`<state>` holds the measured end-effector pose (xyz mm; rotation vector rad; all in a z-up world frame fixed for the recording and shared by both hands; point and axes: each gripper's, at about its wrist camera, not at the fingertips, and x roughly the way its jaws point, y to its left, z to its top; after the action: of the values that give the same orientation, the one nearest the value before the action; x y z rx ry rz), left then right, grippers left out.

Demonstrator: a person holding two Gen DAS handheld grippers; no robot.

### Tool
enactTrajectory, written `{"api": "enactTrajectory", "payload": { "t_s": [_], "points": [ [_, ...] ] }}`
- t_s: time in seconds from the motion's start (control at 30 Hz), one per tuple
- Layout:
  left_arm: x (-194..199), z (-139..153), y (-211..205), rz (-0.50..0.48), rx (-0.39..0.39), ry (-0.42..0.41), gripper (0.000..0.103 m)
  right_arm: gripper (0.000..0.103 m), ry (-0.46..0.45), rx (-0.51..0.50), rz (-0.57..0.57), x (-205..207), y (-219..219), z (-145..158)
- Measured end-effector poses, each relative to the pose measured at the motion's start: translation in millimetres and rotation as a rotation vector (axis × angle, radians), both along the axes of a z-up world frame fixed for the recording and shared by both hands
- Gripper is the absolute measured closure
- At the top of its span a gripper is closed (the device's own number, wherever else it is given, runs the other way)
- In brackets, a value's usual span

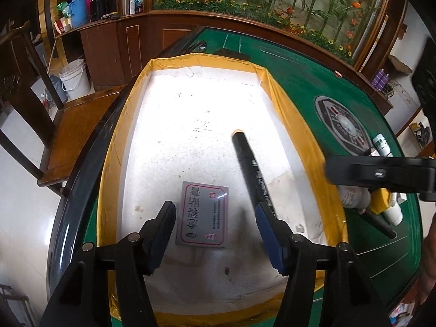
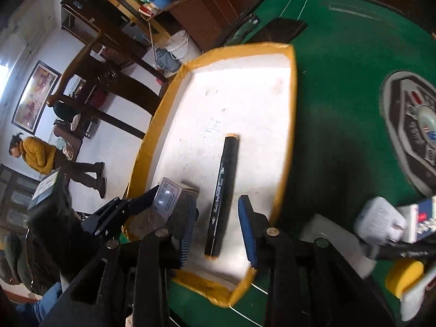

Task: Organize rigid objects
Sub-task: 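Grasp a white plastic bottle with the left gripper while the right grasps another black marker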

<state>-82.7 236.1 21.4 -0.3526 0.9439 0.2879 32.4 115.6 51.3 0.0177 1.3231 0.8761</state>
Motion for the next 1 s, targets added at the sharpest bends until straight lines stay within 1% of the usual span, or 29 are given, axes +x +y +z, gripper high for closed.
{"api": "enactTrajectory", "payload": {
  "t_s": [0.13,0.23,0.33,0.43,0.5,0.53,0.6,0.63,0.67,0.7,0.73,0.77,0.83,0.93,1.0],
  "points": [
    [1,4,0,0.002,-0.006,0.0,0.037,0.066,-0.028,0.034,-0.036,-1,-38,16],
    [4,7,0,-0.003,-0.021,0.007,0.037,0.065,-0.054,0.026,-0.078,-1,-71,22],
    [6,15,-2,-0.02,-0.023,-0.007,0.037,0.065,-0.066,0.012,-0.119,-1,-103,22],
    [9,29,-10,-0.068,-0.019,-0.05,0.037,0.065,-0.044,0.01,-0.142,-2,-133,20],
    [11,38,-18,-0.119,-0.02,-0.073,0.037,0.065,-0.062,-0.012,-0.154,-5,-151,20],
    [14,42,-25,-0.16,-0.022,-0.084,0.037,0.065,-0.061,-0.019,-0.163,-6,-160,19],
    [24,46,-45,-0.267,-0.015,-0.091,0.037,0.065,-0.045,-0.011,-0.181,-7,-174,18],
    [27,47,-52,-0.301,-0.011,-0.091,0.037,0.065,-0.04,-0.01,-0.197,-7,-181,16],
    [32,47,-62,-0.354,-0.005,-0.085,0.037,0.065,-0.031,-0.008,-0.213,-8,-188,14],
    [38,47,-76,-0.416,0.01,-0.077,0.037,0.064,-0.022,-0.005,-0.224,-8,-191,11],
    [41,47,-84,-0.449,0.02,-0.076,0.037,0.064,-0.012,-0.002,-0.236,-8,-195,9],
    [48,46,-96,-0.509,0.028,-0.072,0.036,0.064,-0.003,0.0,-0.244,-9,-198,7],
    [58,41,-107,-0.55,0.033,-0.057,0.034,0.064,0.005,0.0,-0.252,-11,-203,4],
    [82,30,-119,-0.606,-0.008,-0.017,0.034,0.064,0.008,-0.004,-0.255,-15,-208,2],
    [90,26,-125,-0.628,0.01,0.006,0.034,0.062,0.012,0.0,-0.258,-17,-213,1]
  ]
}}
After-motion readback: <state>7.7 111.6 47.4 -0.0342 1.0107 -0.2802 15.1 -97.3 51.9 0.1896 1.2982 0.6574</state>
